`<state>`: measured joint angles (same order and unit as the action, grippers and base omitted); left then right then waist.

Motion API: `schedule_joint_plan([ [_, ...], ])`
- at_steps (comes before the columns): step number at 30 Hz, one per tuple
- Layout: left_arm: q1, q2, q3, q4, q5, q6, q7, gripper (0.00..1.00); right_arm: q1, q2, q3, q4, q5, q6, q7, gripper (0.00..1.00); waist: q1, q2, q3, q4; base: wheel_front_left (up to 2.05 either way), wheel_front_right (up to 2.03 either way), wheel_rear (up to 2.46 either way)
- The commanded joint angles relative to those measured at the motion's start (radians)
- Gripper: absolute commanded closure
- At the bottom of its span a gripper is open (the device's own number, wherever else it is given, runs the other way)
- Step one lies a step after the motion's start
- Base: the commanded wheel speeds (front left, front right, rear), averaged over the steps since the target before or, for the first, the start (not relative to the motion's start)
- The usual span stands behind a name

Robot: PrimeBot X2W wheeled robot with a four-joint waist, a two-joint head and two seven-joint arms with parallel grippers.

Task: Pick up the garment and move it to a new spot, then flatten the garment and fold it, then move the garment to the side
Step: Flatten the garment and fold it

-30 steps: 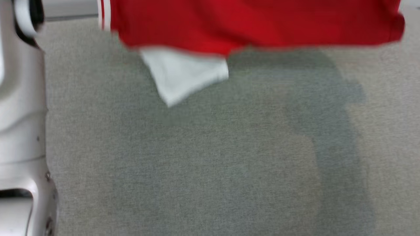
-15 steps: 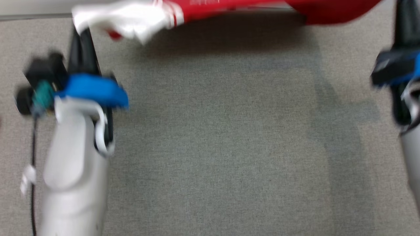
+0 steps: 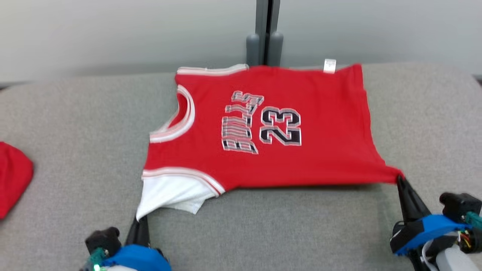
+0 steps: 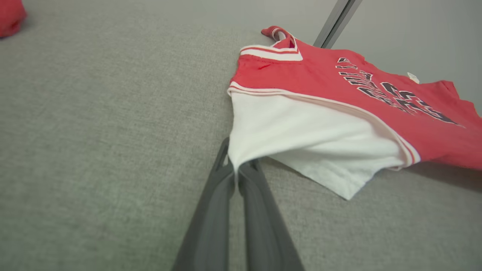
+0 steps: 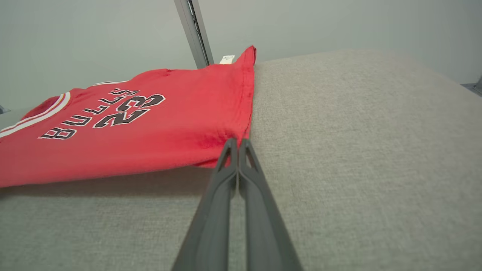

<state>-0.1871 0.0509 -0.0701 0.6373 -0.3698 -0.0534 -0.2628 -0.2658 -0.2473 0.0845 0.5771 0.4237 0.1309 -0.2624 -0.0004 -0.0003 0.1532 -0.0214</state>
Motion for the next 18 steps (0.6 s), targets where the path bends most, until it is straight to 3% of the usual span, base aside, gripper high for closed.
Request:
schedule_joint_plan([
  [1, 0.031, 0.0, -0.011, 0.007, -0.009, 0.0, -0.003, 1.0, 0.03, 0.004, -0.01, 0.007, -0.002, 0.0, -0.003, 1.0, 0.0004, 0.0003, -0.046, -0.025, 0.0, 0.0, 0.0],
  [7, 0.165, 0.0, -0.063, 0.021, -0.064, 0.0, -0.003, 1.0, 0.176, 0.054, -0.07, 0.021, -0.022, 0.0, -0.003, 1.0, 0.0004, 0.0003, -0.153, -0.017, 0.0, 0.0, 0.0],
  [18, 0.334, 0.001, -0.099, -0.057, -0.033, -0.027, -0.003, 1.0, 0.327, 0.101, -0.112, 0.003, -0.063, 0.0, -0.003, 1.0, 0.0004, 0.0003, -0.243, 0.002, 0.0, 0.0, 0.0],
])
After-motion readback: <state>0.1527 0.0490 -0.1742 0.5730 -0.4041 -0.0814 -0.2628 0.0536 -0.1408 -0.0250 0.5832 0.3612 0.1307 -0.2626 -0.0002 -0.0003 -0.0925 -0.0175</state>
